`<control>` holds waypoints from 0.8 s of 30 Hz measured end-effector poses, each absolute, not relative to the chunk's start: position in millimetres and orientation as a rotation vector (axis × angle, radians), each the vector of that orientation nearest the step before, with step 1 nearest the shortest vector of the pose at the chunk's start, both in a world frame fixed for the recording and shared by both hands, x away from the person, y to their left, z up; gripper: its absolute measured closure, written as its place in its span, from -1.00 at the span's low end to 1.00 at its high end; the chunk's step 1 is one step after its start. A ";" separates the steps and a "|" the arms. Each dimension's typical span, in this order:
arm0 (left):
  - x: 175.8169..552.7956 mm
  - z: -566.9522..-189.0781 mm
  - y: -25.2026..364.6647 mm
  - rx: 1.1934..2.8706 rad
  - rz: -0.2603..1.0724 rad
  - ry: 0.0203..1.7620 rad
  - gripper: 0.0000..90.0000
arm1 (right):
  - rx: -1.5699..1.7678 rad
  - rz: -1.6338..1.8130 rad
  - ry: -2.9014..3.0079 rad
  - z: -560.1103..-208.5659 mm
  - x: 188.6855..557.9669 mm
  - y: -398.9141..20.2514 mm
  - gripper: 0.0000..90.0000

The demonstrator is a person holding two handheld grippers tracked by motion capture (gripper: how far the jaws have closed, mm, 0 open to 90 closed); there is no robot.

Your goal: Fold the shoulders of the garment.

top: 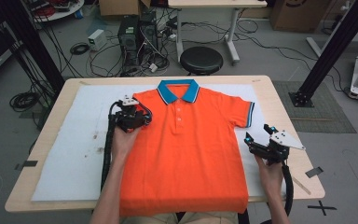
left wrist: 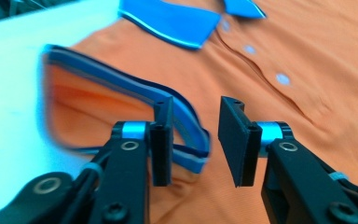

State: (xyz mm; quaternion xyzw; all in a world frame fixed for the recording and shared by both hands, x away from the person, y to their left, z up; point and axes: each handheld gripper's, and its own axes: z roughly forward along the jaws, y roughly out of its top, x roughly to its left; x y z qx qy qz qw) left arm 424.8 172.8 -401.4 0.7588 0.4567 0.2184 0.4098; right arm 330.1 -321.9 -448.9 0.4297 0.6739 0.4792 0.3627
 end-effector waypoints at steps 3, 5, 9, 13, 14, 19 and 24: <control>425.5 -397.9 182.1 1.876 0.565 1.205 0.42 | 1.107 1.232 1.735 -448.9 330.2 -321.7 -0.55; 427.0 -394.8 191.8 1.854 0.587 1.244 0.38 | 1.116 1.234 1.738 -448.9 329.6 -321.1 -0.55; 428.6 -385.5 210.4 1.771 0.599 1.296 0.34 | 1.106 1.229 1.737 -448.9 330.2 -321.7 -0.55; 435.9 -385.1 217.8 1.737 0.588 1.328 0.29 | 1.111 1.230 1.739 -448.9 330.1 -321.3 -0.55; 444.8 -393.5 222.2 1.760 0.541 1.374 0.30 | 1.113 1.229 1.740 -449.0 329.9 -320.9 -0.55; 462.3 -404.6 220.2 1.787 0.384 1.345 0.79 | 1.106 1.220 1.740 -448.9 330.2 -321.0 -0.55; 467.4 -399.3 192.3 1.817 0.320 1.129 0.94 | 1.108 1.219 1.739 -448.9 330.3 -320.8 -0.55</control>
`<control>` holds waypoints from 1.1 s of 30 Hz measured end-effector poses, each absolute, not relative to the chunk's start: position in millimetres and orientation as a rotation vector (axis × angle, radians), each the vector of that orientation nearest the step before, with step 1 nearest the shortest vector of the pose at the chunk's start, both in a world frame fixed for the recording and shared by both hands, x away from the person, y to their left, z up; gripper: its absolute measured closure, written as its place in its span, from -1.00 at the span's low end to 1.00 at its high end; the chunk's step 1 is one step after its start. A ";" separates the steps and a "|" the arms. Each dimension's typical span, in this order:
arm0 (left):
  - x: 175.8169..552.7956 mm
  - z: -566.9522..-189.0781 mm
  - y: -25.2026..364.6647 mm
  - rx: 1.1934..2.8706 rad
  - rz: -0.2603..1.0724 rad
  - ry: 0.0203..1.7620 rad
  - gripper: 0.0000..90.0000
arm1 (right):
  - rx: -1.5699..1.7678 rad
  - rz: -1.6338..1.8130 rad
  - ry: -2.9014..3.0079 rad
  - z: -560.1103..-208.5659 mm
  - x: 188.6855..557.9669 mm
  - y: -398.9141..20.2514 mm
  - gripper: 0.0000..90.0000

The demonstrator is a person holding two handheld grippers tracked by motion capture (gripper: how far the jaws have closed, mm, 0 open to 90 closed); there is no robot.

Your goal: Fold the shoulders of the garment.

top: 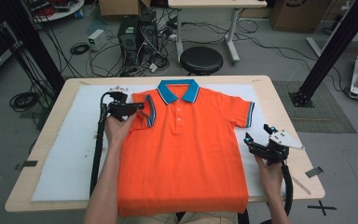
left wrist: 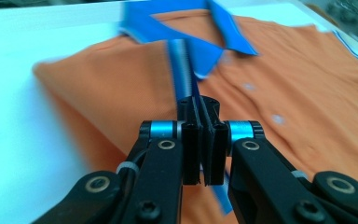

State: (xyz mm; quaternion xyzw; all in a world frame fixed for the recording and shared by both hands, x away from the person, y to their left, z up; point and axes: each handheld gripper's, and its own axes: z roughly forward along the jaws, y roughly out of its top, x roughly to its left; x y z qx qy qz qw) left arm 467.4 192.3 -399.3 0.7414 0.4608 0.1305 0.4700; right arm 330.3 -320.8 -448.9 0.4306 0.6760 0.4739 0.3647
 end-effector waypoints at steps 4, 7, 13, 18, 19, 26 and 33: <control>463.1 -393.6 183.5 1.869 0.403 1.130 0.56 | 1.108 1.214 1.734 -448.9 329.8 -320.1 -0.55; 458.0 -394.7 190.4 1.920 0.478 1.220 0.52 | 1.119 1.215 1.740 -448.9 329.4 -319.5 -0.55; 436.6 -413.6 208.5 1.983 0.428 1.301 0.49 | 1.111 1.205 1.739 -448.8 329.9 -319.3 -0.55; 427.5 -432.1 210.1 2.043 0.396 1.314 0.57 | 1.106 1.194 1.741 -448.9 329.9 -318.1 -0.55; 426.6 -436.2 211.5 2.042 0.394 1.311 0.57 | 1.106 1.194 1.741 -448.9 329.9 -318.1 -0.55; 423.0 -436.3 225.2 2.017 0.408 1.334 0.78 | 1.108 1.187 1.730 -448.9 329.6 -317.5 -0.55; 403.8 -427.3 233.8 1.862 0.505 1.198 0.08 | 1.093 1.177 1.735 -449.1 329.3 -316.5 -0.55</control>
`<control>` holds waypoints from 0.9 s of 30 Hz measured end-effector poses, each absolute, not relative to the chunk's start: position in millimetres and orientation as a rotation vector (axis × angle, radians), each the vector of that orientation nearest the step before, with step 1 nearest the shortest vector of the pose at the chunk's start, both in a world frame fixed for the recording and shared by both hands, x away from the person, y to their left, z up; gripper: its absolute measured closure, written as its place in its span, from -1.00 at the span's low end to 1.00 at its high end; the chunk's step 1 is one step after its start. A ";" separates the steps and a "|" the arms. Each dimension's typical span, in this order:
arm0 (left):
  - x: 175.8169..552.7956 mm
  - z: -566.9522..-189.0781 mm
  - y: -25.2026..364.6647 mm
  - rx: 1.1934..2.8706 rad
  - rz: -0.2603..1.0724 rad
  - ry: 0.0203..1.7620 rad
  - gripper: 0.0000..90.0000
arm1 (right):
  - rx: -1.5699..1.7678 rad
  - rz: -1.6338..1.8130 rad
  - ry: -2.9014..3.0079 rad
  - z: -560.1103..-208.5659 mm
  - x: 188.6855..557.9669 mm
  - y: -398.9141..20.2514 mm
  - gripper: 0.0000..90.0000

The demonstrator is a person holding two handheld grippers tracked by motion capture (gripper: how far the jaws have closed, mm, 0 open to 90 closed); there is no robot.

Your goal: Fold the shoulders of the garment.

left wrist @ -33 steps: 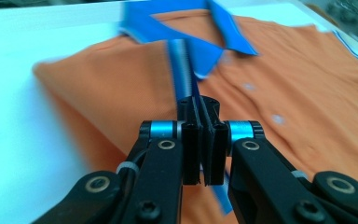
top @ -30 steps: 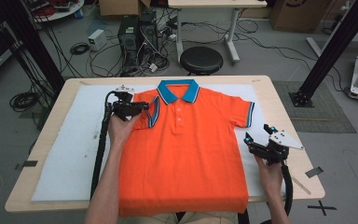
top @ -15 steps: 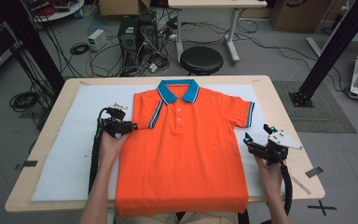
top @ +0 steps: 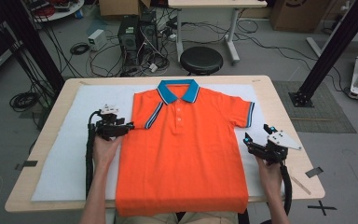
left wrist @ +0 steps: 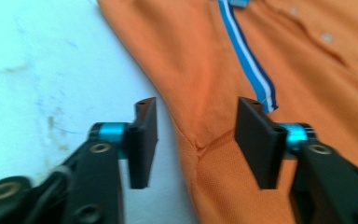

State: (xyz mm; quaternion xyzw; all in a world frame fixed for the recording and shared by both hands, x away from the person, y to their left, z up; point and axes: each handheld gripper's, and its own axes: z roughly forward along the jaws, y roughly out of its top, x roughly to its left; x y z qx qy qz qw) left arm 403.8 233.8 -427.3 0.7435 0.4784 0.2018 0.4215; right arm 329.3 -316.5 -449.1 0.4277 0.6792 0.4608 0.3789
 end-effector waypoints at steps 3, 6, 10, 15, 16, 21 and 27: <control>394.4 -426.1 245.9 1.813 0.500 1.171 -0.08 | 1.082 1.163 1.738 -448.9 330.4 -316.2 -0.55; 384.9 -426.6 253.9 1.800 0.527 1.142 -0.10 | 1.103 1.166 1.737 -448.9 330.7 -316.4 -0.55; 366.9 -431.1 265.8 1.750 0.573 1.094 -0.12 | 1.160 1.182 1.747 -448.2 334.3 -320.0 -0.55; 347.3 -444.2 279.3 1.686 0.598 1.079 -0.22 | 1.195 1.193 1.752 -447.7 335.6 -321.7 -0.55; 347.3 -444.2 279.3 1.686 0.598 1.079 -0.22 | 1.195 1.193 1.752 -447.7 335.6 -321.7 -0.55; 339.0 -447.4 280.9 1.653 0.637 1.086 -0.27 | 1.228 1.208 1.740 -447.5 336.6 -324.4 -0.55; 340.5 -448.9 285.1 1.630 0.594 1.141 -0.27 | 1.224 1.219 1.758 -447.3 337.9 -325.5 -0.54</control>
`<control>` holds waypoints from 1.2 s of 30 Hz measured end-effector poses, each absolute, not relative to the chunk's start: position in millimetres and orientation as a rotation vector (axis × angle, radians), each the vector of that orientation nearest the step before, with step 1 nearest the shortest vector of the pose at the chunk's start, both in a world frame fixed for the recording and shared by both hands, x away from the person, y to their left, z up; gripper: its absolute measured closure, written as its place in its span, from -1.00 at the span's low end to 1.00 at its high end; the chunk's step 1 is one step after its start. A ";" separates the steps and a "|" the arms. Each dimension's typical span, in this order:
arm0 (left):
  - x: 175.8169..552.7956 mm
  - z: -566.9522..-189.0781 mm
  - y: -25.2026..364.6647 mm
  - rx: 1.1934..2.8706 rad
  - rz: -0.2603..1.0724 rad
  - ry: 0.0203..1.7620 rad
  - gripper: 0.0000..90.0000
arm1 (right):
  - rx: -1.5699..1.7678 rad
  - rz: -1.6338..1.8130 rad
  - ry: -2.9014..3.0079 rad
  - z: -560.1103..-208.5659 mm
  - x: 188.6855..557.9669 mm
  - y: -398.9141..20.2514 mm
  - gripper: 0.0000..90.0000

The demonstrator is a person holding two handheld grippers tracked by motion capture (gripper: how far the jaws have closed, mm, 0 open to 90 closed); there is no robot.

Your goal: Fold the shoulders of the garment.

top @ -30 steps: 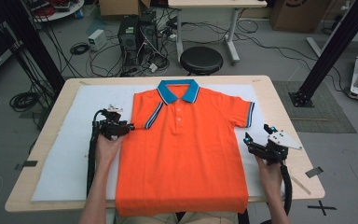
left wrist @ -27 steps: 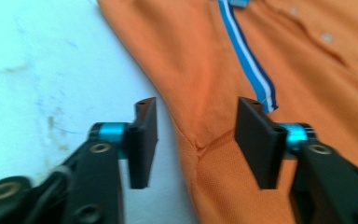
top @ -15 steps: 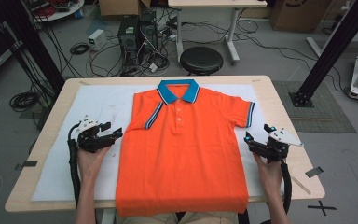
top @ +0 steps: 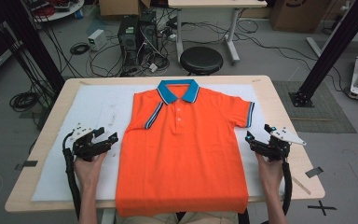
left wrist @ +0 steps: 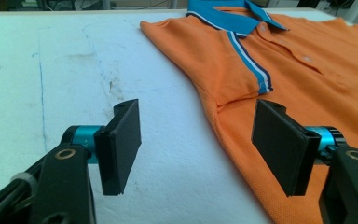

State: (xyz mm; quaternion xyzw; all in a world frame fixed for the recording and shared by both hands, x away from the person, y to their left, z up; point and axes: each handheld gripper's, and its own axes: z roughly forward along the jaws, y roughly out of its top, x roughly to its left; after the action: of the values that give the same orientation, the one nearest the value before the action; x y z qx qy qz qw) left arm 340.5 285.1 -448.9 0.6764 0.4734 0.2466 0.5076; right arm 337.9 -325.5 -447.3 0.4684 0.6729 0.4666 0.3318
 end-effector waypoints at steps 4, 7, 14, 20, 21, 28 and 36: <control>336.9 -449.1 285.1 1.620 0.611 1.103 -0.28 | 1.238 1.218 1.766 -447.1 338.9 -325.6 -0.54; 336.7 -448.9 282.8 1.639 0.631 1.103 -0.28 | 1.240 1.225 1.763 -446.8 339.4 -326.6 -0.54; 335.2 -448.7 279.9 1.647 0.665 1.105 -0.28 | 1.297 1.305 1.795 -442.5 348.2 -330.1 -0.54; 335.9 -448.8 279.2 1.655 0.668 1.112 -0.28 | 1.415 1.241 1.938 -425.6 378.2 -338.5 -0.24; 335.5 -448.9 278.4 1.657 0.677 1.107 -0.28 | 1.436 1.229 1.955 -422.8 383.9 -339.0 -0.27; 334.7 -448.7 276.8 1.665 0.690 1.102 -0.28 | 1.597 1.089 2.067 -414.4 438.4 -342.0 -0.25; 334.4 -448.5 274.5 1.687 0.706 1.096 -0.28 | 1.746 0.974 2.134 -431.3 460.5 -348.8 -0.01</control>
State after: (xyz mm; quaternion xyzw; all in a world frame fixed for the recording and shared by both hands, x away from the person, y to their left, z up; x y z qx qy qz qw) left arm 334.4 274.5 -448.5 0.6925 0.4501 0.2899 0.4835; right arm 460.5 -348.8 -431.3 0.5936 0.7254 0.3311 0.1085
